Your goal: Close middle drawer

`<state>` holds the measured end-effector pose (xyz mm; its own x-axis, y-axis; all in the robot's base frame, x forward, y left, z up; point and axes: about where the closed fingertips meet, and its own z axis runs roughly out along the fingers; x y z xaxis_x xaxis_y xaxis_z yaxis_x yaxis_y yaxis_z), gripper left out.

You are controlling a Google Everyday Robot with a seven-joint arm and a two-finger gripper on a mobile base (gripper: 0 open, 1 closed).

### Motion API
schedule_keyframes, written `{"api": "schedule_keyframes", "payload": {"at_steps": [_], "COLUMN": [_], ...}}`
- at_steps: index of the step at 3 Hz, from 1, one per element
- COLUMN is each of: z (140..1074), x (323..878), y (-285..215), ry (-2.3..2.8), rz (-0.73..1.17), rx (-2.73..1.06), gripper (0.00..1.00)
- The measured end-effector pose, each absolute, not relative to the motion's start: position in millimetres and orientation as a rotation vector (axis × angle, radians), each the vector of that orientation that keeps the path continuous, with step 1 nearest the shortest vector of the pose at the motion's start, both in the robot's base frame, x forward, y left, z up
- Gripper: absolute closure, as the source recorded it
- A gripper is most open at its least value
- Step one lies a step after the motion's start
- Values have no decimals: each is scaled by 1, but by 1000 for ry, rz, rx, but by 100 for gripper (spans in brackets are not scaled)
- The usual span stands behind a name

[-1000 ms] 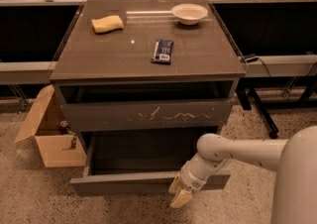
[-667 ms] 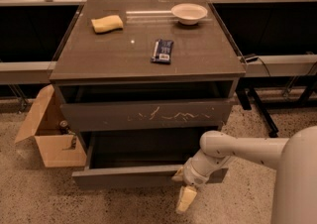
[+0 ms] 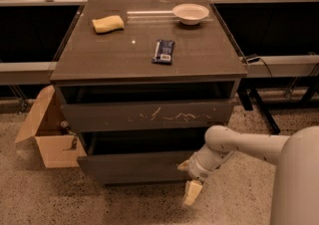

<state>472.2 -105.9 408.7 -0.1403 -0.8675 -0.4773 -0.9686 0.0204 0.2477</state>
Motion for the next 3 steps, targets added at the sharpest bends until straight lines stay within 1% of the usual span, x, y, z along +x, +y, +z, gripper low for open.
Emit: {"api": "schedule_keyframes", "payload": {"at_steps": [1,2,3], "z": [407,404,407], "x": [488,509,540], "y": [-114,-129,-147], "ry": [2088,2097,2107], "rz": [750,731,675], "rx": [-1938,-1926,-1915], "gripper": [38,35,4]}}
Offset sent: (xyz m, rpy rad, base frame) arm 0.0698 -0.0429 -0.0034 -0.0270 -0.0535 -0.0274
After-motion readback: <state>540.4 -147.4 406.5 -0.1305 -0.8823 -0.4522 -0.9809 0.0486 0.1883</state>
